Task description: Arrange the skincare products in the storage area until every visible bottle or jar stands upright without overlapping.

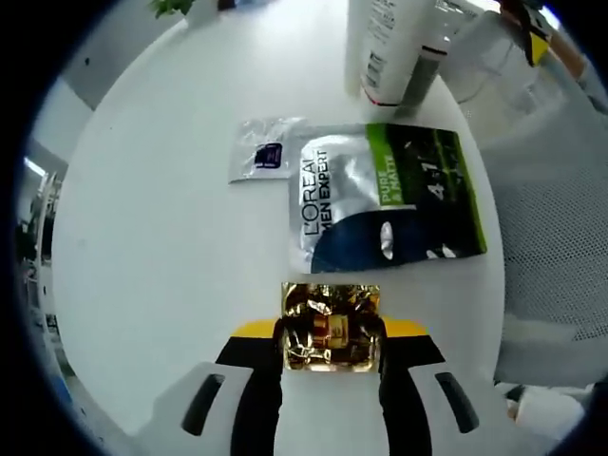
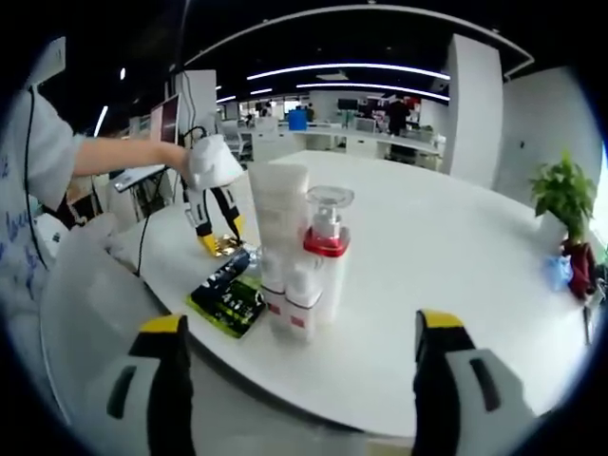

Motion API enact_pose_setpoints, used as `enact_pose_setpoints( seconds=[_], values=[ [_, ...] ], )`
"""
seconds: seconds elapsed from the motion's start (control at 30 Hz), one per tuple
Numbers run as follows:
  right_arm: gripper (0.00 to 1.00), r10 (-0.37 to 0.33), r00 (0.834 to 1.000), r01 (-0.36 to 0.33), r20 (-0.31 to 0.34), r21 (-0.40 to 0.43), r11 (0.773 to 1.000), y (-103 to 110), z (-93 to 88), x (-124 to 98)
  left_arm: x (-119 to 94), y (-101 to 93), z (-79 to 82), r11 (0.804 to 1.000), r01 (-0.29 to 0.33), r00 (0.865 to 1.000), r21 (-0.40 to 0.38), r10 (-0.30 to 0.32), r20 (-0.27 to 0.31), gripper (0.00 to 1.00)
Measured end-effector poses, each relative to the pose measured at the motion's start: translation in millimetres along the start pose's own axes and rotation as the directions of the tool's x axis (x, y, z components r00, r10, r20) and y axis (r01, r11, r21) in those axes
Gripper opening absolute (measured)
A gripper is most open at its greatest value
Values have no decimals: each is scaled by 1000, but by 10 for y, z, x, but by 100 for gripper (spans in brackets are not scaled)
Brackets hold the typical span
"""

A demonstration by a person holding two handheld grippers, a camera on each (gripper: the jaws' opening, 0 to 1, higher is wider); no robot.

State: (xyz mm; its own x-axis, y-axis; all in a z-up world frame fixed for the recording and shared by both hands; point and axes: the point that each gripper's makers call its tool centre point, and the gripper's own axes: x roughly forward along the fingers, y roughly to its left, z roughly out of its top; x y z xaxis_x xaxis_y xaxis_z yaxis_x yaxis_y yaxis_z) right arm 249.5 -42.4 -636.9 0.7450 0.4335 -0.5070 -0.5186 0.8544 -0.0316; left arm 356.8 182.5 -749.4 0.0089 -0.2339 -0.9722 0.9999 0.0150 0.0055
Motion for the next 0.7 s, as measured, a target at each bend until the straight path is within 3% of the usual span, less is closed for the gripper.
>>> enact_pose_setpoints(
  seconds=[0.7],
  values=[
    [99,-5,1000,5,9,-4,1000,-18,12,-7,38,-69,15,999,-10,1000,-37,9,-6,36]
  ],
)
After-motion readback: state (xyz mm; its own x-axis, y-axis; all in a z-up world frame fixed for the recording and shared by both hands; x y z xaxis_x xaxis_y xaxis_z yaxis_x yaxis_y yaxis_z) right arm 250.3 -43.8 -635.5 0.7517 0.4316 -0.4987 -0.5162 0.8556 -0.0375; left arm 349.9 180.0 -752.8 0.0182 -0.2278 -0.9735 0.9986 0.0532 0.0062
